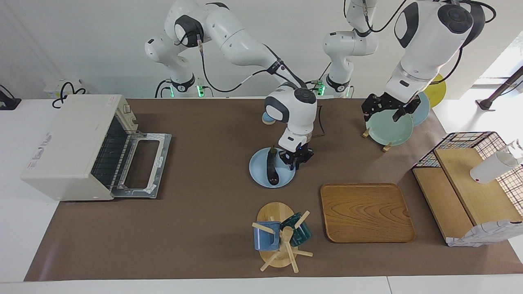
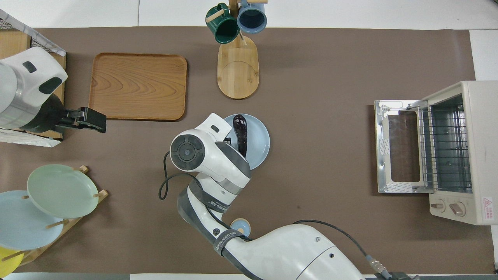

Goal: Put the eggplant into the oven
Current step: 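Carry the eggplant toward the oven while the left gripper retracts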

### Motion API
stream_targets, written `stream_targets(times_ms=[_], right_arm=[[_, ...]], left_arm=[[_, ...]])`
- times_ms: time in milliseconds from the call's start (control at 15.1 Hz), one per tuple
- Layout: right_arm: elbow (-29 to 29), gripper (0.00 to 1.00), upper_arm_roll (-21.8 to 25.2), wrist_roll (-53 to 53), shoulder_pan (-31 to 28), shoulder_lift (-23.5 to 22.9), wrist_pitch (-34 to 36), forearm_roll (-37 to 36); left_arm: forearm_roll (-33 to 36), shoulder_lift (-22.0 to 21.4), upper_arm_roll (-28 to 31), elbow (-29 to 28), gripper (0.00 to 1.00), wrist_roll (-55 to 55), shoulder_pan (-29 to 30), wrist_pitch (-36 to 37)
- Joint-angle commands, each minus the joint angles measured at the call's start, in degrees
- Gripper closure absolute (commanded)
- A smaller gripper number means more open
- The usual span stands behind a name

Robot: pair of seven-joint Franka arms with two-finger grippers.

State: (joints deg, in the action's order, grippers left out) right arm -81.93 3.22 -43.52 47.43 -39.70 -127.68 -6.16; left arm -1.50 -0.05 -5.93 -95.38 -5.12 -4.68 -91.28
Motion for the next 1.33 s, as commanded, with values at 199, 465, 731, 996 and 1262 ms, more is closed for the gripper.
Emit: stream_targets(times_ms=[199,465,731,996,1262], right_arm=[[2.6,1.00,0.4,0.6,-0.8,2.7,11.4,-5.8],[1.3,1.00,0.5,2.2,-5.1,8.4,20.2,-5.9],[-12.8,1.00,0.5,6.5,-11.6,18.8,19.8,-5.9],[-26.1,1.00,0.5,19.6,-23.8,29.7,16.5,-6.1],[-30.3,1.00,0.6,31.2,-33.5,33.9,17.0,-6.2]], left_arm=[[0.7,0.2,0.7,-0.1,0.00,3.8,-0.1,1.3],[0.7,0.2,0.7,-0.1,0.00,3.6,-0.6,1.3],[0.7,0.2,0.7,-0.1,0.00,3.3,-0.5,1.0],[0.7,0.1,0.6,-0.1,0.00,3.2,0.0,1.0],[0.7,-0.1,0.7,-0.1,0.00,3.2,0.3,0.8]])
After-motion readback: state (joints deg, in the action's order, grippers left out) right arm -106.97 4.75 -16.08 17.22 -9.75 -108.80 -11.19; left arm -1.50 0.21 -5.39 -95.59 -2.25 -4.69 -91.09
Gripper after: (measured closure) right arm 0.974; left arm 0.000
